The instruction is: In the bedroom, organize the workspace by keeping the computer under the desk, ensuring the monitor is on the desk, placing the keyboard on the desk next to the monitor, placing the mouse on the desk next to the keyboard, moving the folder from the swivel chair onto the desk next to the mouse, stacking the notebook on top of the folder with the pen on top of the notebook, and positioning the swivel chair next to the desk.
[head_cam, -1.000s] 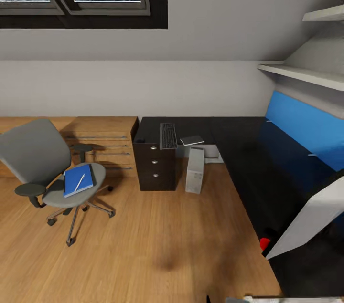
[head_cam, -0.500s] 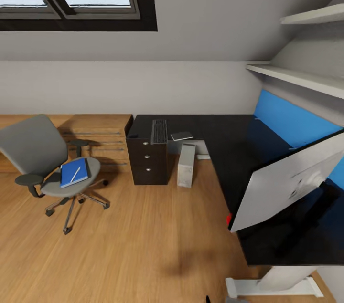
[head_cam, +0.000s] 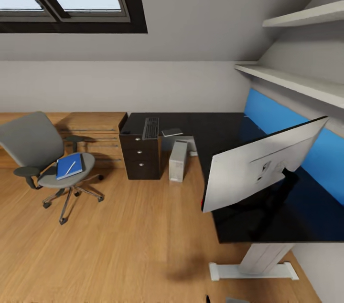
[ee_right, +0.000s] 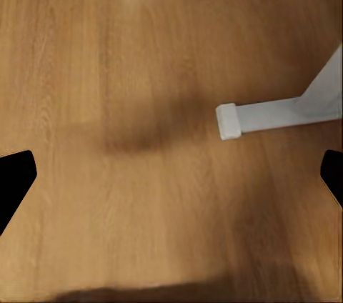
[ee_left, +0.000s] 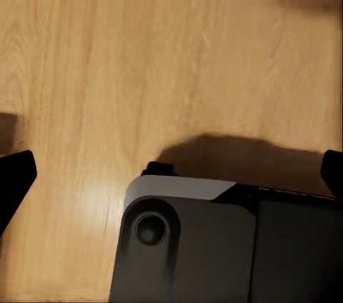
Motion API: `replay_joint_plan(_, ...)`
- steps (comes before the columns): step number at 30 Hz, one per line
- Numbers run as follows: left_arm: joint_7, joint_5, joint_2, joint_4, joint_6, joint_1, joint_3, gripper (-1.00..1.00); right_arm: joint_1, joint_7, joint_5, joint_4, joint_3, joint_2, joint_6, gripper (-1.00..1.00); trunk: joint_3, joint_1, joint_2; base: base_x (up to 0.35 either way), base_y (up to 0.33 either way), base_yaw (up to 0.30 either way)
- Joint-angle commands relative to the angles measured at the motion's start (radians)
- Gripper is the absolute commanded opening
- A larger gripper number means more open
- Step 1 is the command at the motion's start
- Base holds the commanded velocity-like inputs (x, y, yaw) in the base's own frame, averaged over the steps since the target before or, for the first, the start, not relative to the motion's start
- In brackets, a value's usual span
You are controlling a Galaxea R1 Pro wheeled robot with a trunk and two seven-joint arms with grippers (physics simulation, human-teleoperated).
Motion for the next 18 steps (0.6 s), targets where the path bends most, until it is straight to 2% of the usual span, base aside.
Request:
replay_joint_plan(1,0.003,0.003,0.000,0.000,-0.003,-0.001,0.000,1.00,-0.001,-0.003,-0.006,0.002,0.006,0.000,-0.004,1.00,0.001,-0.004,0.005,-0.222,-0.285,0.000)
replay_joint_plan(18,0.002,0.003,0.000,0.000,-0.004,-0.001,0.000,1.00,-0.001,-0.002,-0.006,0.002,0.006,0.000,-0.008,1.00,0.001,-0.004,0.005,-0.217,-0.283,0.000)
